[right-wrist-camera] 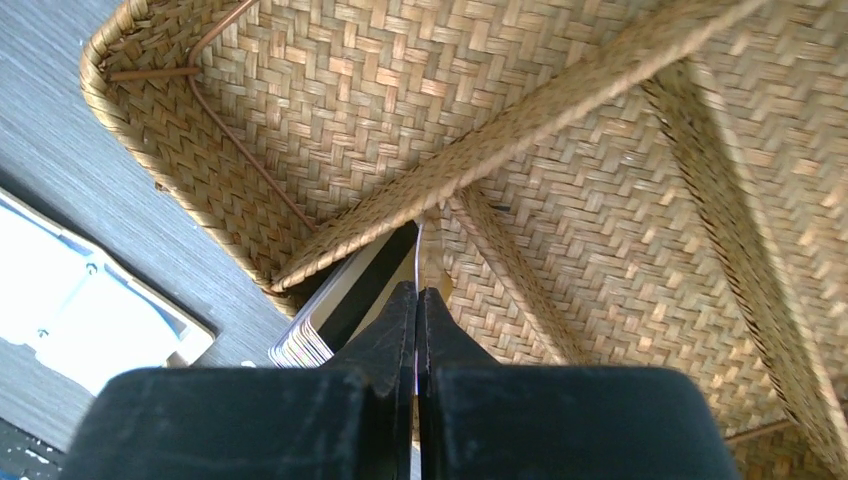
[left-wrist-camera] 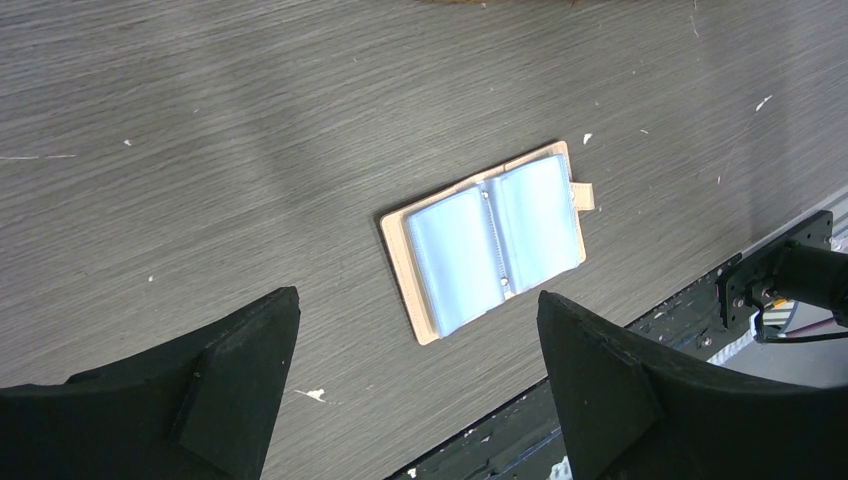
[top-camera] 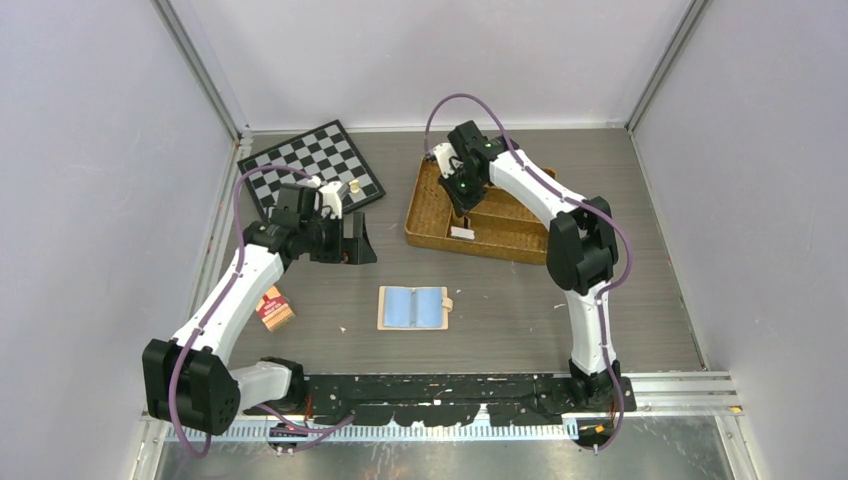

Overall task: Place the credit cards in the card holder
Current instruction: Pick up the credit card from the storage box.

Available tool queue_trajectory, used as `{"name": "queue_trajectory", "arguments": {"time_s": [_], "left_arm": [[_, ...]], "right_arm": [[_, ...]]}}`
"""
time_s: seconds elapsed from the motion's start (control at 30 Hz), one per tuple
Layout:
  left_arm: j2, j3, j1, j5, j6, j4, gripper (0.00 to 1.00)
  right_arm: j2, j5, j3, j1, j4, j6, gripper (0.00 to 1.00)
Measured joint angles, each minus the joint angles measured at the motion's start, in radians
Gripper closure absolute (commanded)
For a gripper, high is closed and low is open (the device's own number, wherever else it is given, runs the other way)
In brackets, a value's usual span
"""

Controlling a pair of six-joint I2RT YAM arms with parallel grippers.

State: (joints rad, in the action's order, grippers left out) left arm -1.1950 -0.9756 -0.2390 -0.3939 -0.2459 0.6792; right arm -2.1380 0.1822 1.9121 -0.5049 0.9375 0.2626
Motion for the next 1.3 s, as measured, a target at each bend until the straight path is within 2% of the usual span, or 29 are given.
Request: {"name": "queue_trajectory", "arguments": {"time_s": [0.47,0.77,0.93,1.07,1.2,1.3], "left_arm": [[0.007,0.003,0.004,-0.034,0.001,-0.003,0.12],[0.108,0.050,0.004,-0.155,0.017,-0.074,0.16],[0.179,0.096,-0.032,-0.275,0.003,-0.171,0.15],[0.189,0.107,-0.108,-0.363,-0.008,-0.224,0.15],[0.176,0.109,-0.176,-0.436,-0.009,-0.251,0.15],[0.161,0.109,-0.215,-0.483,-0.010,-0.266,0.15]], "right_arm": [[0.190,-0.263,-0.145,-0.072,-0.130,0.004,0.99],[0.371,-0.274,-0.123,-0.105,-0.082,-0.109,1.00],[0.526,-0.111,-0.169,-0.109,-0.033,-0.223,0.99],[0.643,0.111,-0.284,-0.112,-0.006,-0.295,1.00],[0.692,0.341,-0.373,-0.128,0.026,-0.342,1.00],[0.692,0.458,-0.400,-0.145,0.042,-0.348,1.00]]}}
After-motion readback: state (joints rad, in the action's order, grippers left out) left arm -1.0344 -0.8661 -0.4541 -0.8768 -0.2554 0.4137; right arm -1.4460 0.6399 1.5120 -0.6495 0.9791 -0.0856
